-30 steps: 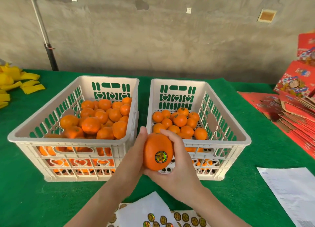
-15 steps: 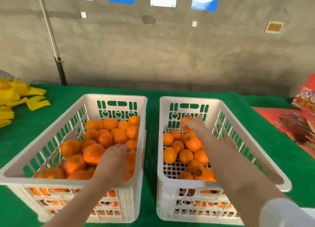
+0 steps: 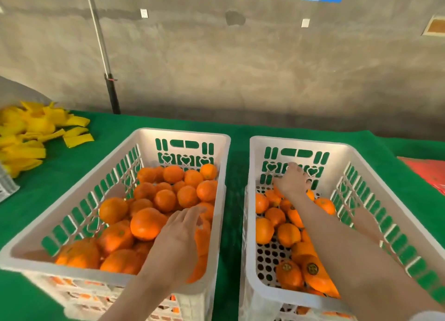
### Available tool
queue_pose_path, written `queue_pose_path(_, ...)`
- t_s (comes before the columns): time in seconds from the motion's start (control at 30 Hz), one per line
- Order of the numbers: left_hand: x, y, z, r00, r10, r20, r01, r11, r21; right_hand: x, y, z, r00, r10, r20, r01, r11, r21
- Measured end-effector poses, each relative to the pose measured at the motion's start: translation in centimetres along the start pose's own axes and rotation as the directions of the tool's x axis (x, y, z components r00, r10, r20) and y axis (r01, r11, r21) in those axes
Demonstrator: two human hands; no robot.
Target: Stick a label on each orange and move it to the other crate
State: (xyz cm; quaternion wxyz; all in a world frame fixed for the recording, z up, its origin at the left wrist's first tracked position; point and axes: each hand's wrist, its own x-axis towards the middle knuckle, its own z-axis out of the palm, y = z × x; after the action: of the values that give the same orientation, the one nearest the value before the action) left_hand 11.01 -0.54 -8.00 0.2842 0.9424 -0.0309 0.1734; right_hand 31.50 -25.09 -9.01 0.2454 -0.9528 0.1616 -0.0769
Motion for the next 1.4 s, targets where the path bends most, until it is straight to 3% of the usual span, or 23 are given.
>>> queue_pose_path(0.07,0.3,0.0,-0.4,0.998,-0.062,0.026,0.067,0.977,-0.205,-1.7,-2.6,-1.6,0.977,-0.173,-0.124,0.193,0.967,0.167)
queue_pose_path(0.13,0.5,-0.4,-1.2,0.990,-0.139,0.032,0.140,0.913,-0.383,-5.2,-5.4,-3.5,0.920,-0.350,-0.177,0.390,0.866,0.313)
queue_pose_path(0.2,0.6,-0.6,-2.0,0.974,-0.222,0.038,0.204,0.794,-0.573,-9.7,-7.2,-4.9,0.841,-0.510,-0.182,0.535,0.730,0.424)
queue_pose_path(0.27,0.5,-0.3,-2.7,0.948,-0.310,0.077,0.259,0.603,-0.754,-14.2,-7.9,-5.6,0.754,-0.647,-0.112,0.623,0.651,0.435)
queue_pose_path(0.33,0.1,0.2,-3.1,0.909,-0.377,0.177,0.308,0.322,-0.896,-17.4,-7.8,-5.6,0.728,-0.686,0.011,0.609,0.653,0.450)
queue_pose_path(0.4,-0.5,1.0,-3.5,0.885,-0.372,0.282,0.314,0.028,-0.949,-19.5,-7.5,-5.5,0.747,-0.662,0.066,0.560,0.679,0.474)
queue_pose_path(0.43,-0.8,1.4,-3.6,0.881,-0.352,0.315,0.313,-0.064,-0.948,-20.3,-7.3,-5.4,0.767,-0.638,0.075,0.526,0.691,0.496)
queue_pose_path(0.5,-1.4,2.1,-3.7,0.893,-0.290,0.345,0.307,-0.167,-0.937,-21.5,-6.8,-5.3,0.819,-0.566,0.092,0.416,0.696,0.586)
queue_pose_path(0.67,-3.1,3.7,-4.0,0.926,-0.160,0.342,0.303,-0.226,-0.926,-23.4,-6.2,-5.4,0.895,-0.445,0.034,0.302,0.659,0.689)
queue_pose_path(0.73,-3.6,4.2,-4.2,0.946,-0.145,0.290,0.265,-0.171,-0.949,-23.8,-5.9,-5.4,0.899,-0.436,-0.031,0.335,0.642,0.689)
queue_pose_path(0.77,-3.7,4.2,-4.4,0.962,-0.133,0.238,0.227,-0.091,-0.970,-24.0,-5.7,-5.6,0.895,-0.440,-0.078,0.371,0.635,0.678)
queue_pose_path(0.87,-2.4,3.0,-5.6,0.993,-0.078,0.090,0.112,0.356,-0.928,-24.5,-5.4,-6.1,0.854,-0.460,-0.244,0.496,0.579,0.647)
queue_pose_path(0.93,-0.2,1.2,-6.2,0.985,-0.170,0.041,0.144,0.660,-0.737,-24.5,-5.1,-6.6,0.833,-0.462,-0.303,0.538,0.551,0.638)
queue_pose_path(0.97,0.9,0.1,-6.3,0.975,-0.216,0.052,0.202,0.764,-0.613,-24.4,-4.9,-6.8,0.828,-0.473,-0.301,0.545,0.554,0.630)
queue_pose_path(1.03,2.8,-1.6,-5.9,0.961,-0.189,0.199,0.241,0.929,-0.279,-24.2,-4.2,-7.0,0.823,-0.506,-0.260,0.548,0.585,0.597)
queue_pose_path(1.07,3.4,-2.0,-5.5,0.936,-0.137,0.325,0.172,0.982,-0.080,-24.2,-3.8,-6.9,0.822,-0.516,-0.239,0.548,0.605,0.578)
queue_pose_path(1.13,3.9,-2.0,-4.2,0.825,-0.055,0.563,-0.043,0.986,0.161,-24.1,-3.1,-6.8,0.824,-0.526,-0.212,0.545,0.633,0.550)
queue_pose_path(1.2,3.9,-1.7,-2.6,0.751,-0.032,0.659,-0.154,0.962,0.223,-24.1,-2.4,-7.0,0.827,-0.530,-0.186,0.537,0.649,0.539)
queue_pose_path(1.3,3.9,-1.7,-0.5,0.793,0.004,0.609,-0.242,0.919,0.310,-24.2,-1.4,-7.6,0.835,-0.525,-0.163,0.522,0.664,0.535)
queue_pose_path(1.4,3.9,-1.7,0.2,0.855,-0.044,0.516,-0.163,0.923,0.349,-24.7,-0.3,-8.5,0.846,-0.512,-0.150,0.503,0.672,0.544)
